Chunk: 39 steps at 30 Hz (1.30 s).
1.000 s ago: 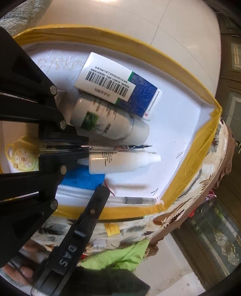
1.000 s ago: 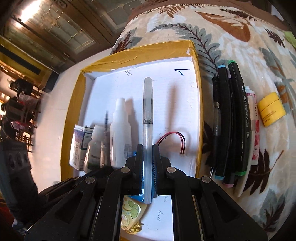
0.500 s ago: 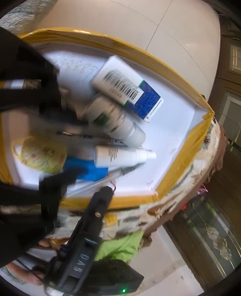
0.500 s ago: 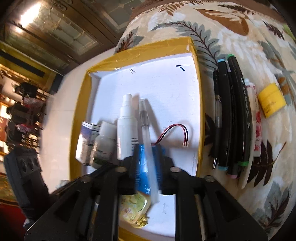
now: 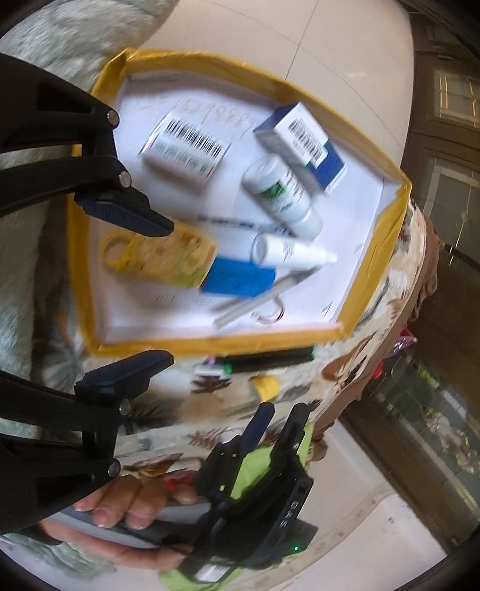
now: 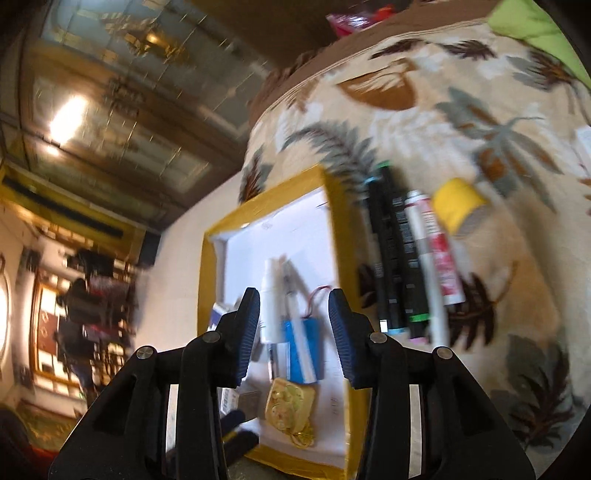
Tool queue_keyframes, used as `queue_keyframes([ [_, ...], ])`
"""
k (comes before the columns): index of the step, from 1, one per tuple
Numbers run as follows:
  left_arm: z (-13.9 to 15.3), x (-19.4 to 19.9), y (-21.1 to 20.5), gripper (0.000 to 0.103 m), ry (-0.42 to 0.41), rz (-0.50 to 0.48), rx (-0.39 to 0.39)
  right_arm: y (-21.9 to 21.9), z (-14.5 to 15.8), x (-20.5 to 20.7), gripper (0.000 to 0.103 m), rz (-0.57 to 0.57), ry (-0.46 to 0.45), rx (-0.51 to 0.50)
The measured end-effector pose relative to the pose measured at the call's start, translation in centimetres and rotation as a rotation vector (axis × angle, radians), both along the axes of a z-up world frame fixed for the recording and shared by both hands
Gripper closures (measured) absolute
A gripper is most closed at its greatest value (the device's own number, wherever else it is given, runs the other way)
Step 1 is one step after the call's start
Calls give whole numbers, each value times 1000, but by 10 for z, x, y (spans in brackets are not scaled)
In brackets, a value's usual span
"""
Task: Organize rigid objects
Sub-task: 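Move the right tool back toward the yellow tin on the blanket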
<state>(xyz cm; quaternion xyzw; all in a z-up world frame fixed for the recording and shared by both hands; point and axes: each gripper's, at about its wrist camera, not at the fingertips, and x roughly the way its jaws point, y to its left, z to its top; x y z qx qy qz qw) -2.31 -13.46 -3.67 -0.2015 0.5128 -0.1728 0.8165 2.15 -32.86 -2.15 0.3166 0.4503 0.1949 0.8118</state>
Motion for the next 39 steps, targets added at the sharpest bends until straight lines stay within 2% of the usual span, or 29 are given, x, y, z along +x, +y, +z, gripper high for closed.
queue_keyframes([
  [8, 15, -18, -36, 39, -17, -75, 10, -61, -3, -8, 64, -135, 7, -32],
  [13, 19, -23, -52, 39, -25, -107, 21, -80, -9, -10, 64, -176, 34, -14],
  [19, 15, -21, -61, 39, -12, -121, 26, -92, -10, -12, 64, -211, 39, -2],
  [24, 18, -16, -57, 39, -14, -104, 15, -97, -17, -2, 64, -224, 65, -61],
  [28, 20, -11, -56, 39, -12, -89, -2, -109, -26, -1, 64, -255, 95, -50],
  [31, 19, -9, -58, 36, -6, -84, -12, -116, -28, -3, 59, -275, 92, -16],
  [39, 14, -5, -61, 36, 10, -79, -32, -114, -27, 3, 58, -274, 108, 31],
])
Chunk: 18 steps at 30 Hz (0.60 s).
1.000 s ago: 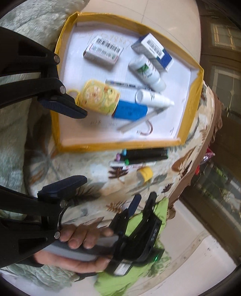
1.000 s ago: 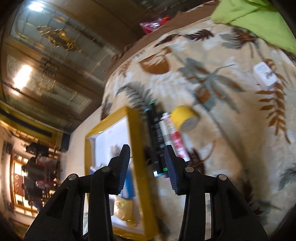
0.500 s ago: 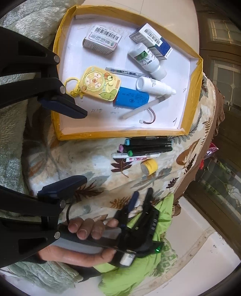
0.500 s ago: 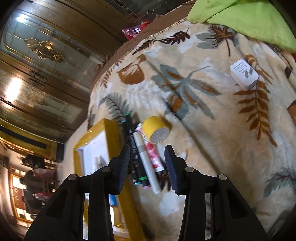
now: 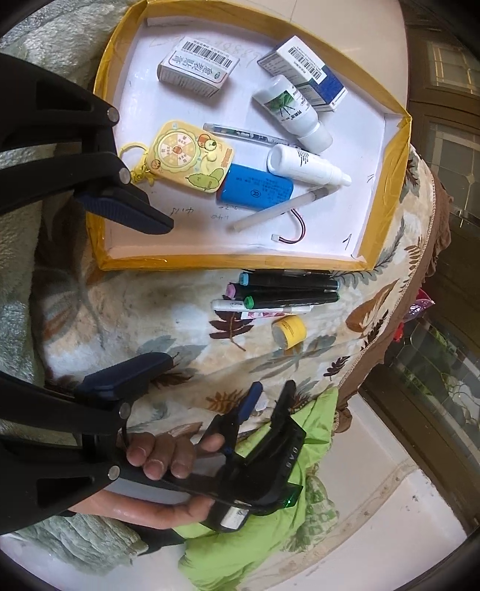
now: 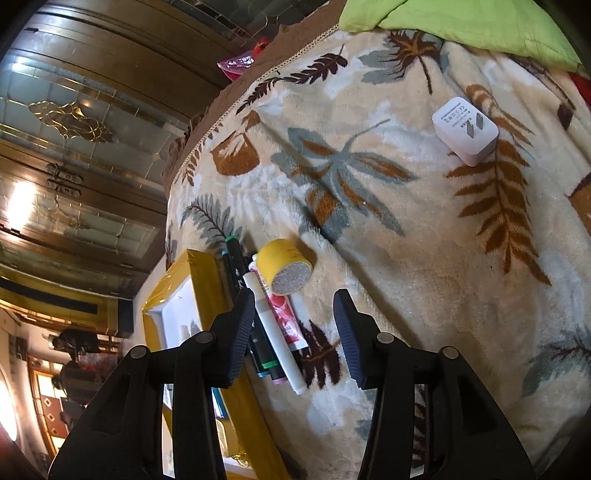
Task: Organize rigid objects
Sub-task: 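Move the right tool back toward the yellow tin on the blanket, then grasp the yellow tin with the right tool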
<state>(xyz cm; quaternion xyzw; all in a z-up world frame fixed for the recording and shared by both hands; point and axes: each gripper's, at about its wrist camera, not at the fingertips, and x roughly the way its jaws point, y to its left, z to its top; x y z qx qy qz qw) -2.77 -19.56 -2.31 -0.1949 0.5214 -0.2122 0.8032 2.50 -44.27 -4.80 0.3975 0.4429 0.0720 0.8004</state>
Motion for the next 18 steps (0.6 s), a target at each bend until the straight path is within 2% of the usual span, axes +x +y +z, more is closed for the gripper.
queue_keyframes([
  [5, 4, 10, 4, 36, 0, 10, -23, -5, 12, 11, 58, -57, -2, 102],
  [7, 5, 14, 5, 36, -5, 10, -14, -8, 14, 12, 58, -72, -4, 86],
  [12, -3, 30, 0, 36, 15, 9, -16, -18, -3, 13, 58, -75, 71, 81],
  [16, -6, 46, -16, 36, 20, -20, -16, -17, -4, 19, 58, -33, 53, 50],
  [18, -4, 50, -18, 36, 14, -23, -20, -11, -8, 25, 58, -4, 27, 70],
])
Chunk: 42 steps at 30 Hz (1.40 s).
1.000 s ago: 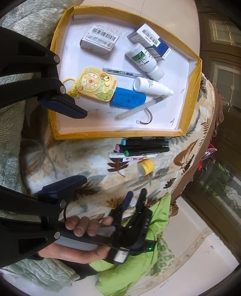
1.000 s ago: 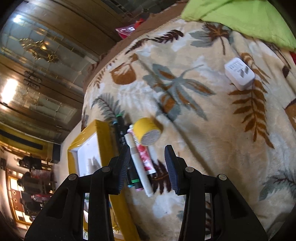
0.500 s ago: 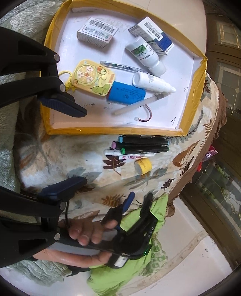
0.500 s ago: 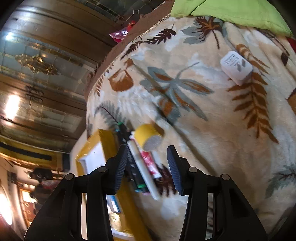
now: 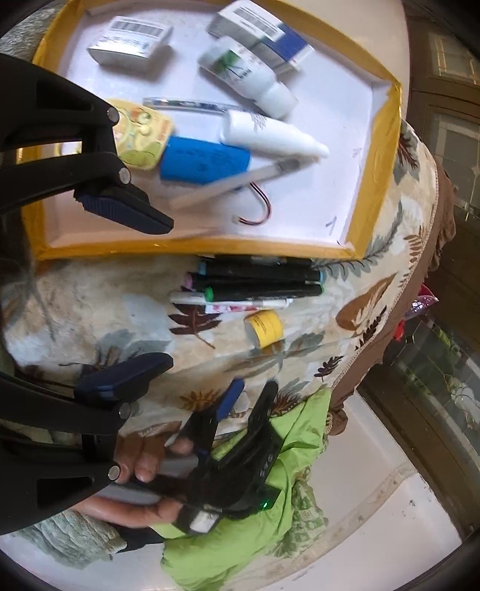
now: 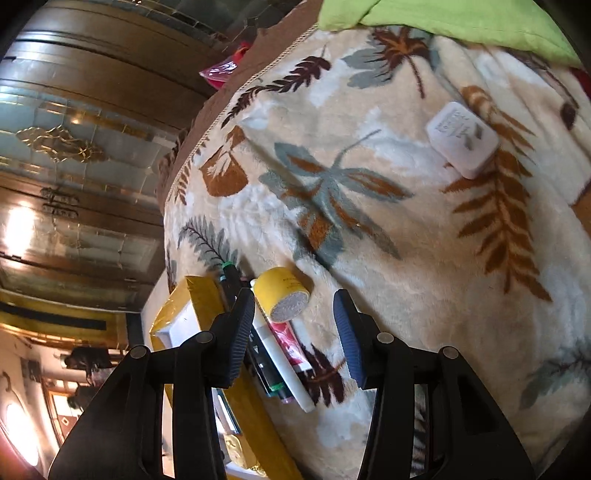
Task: Organize rigid objects
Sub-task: 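Grasp the yellow tin with the right tool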
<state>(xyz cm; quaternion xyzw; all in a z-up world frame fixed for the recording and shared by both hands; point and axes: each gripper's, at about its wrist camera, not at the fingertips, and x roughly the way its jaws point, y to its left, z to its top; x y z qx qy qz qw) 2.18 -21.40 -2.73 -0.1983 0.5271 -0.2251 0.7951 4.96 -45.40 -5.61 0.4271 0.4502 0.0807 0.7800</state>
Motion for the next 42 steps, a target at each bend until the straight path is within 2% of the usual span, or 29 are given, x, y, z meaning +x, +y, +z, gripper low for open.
queue_keyframes([
  [1, 0, 1, 0, 36, 0, -5, -5, 6, -1, 5, 58, 36, -17, -6],
  [5, -3, -2, 2, 36, 13, -2, -7, 43, 4, 28, 59, 159, -51, -216],
  [8, -5, -3, 3, 36, 21, 2, 6, 57, 2, 38, 59, 180, -70, -312],
  [10, -4, -5, 6, 36, 27, 8, 10, 64, -7, 45, 59, 204, -35, -375],
  [13, 1, -10, 11, 36, 18, 20, 6, 68, -15, 49, 59, 237, -11, -367],
  [17, 13, -16, 15, 36, 1, 24, 3, 80, -15, 50, 59, 271, -5, -423],
  [22, 26, -27, 21, 36, -18, 37, -4, 70, -24, 48, 63, 244, 58, -350],
  [23, 27, -29, 22, 36, -17, 39, -8, 64, -25, 45, 63, 226, 63, -307],
  [27, 29, -34, 22, 36, -12, 47, -9, 46, -19, 32, 63, 130, 99, -259],
  [29, 29, -35, 22, 36, -4, 48, -21, 34, -12, 18, 63, 63, 103, -189],
  [35, 27, -34, 17, 36, -5, 42, -22, 18, 8, -11, 63, -59, 47, -67],
  [42, 16, -26, 3, 36, 12, 20, -20, 15, 27, -11, 63, -44, -34, -66],
])
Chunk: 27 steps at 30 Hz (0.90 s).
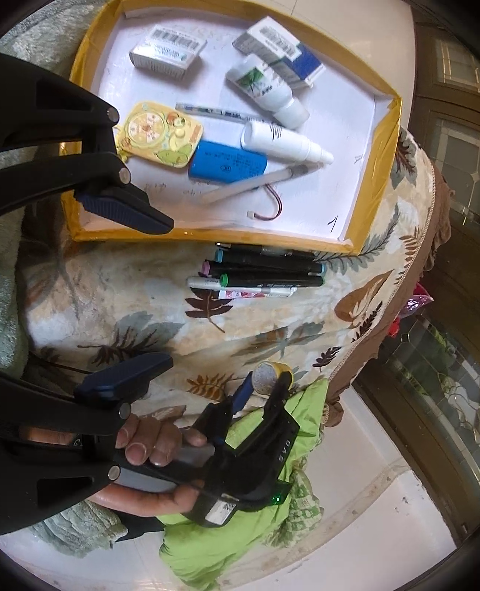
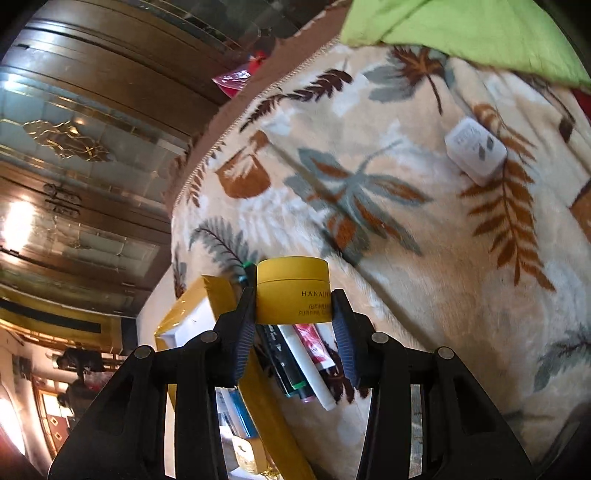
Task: Organize rigid objects
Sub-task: 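Grasp the yellow tin with the right tool, then carry the yellow tin to the tray with the right tool while the left tool grasps a white pen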
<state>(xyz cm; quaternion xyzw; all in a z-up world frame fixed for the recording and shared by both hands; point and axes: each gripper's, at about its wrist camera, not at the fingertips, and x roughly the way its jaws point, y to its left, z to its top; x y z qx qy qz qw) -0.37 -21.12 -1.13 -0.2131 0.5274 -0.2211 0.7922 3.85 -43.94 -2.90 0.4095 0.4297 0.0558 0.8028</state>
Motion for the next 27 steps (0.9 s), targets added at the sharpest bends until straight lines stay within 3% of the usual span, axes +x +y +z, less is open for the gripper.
queue_keyframes([
  [7, -7, 17, -26, 36, 5, -49, 16, -22, -8, 1, 63, -25, -10, 27],
  [13, -11, 49, -60, 37, 11, -66, 86, -37, -28, 5, 63, -54, 18, 84],
  [15, -16, 64, -70, 41, 32, -64, 104, -40, -33, 6, 63, -61, 25, 99],
  [17, -21, 80, -85, 54, 41, -95, 111, -42, -35, 7, 63, -63, 22, 110],
  [20, -27, 94, -99, 55, 47, -113, 124, -43, -37, 8, 63, -60, 21, 113],
  [24, -49, 112, -112, 55, 111, -114, 215, -44, -40, 9, 63, -62, 22, 121],
  [27, -60, 114, -112, 62, 141, -112, 259, -44, -41, 10, 63, -61, 21, 128],
])
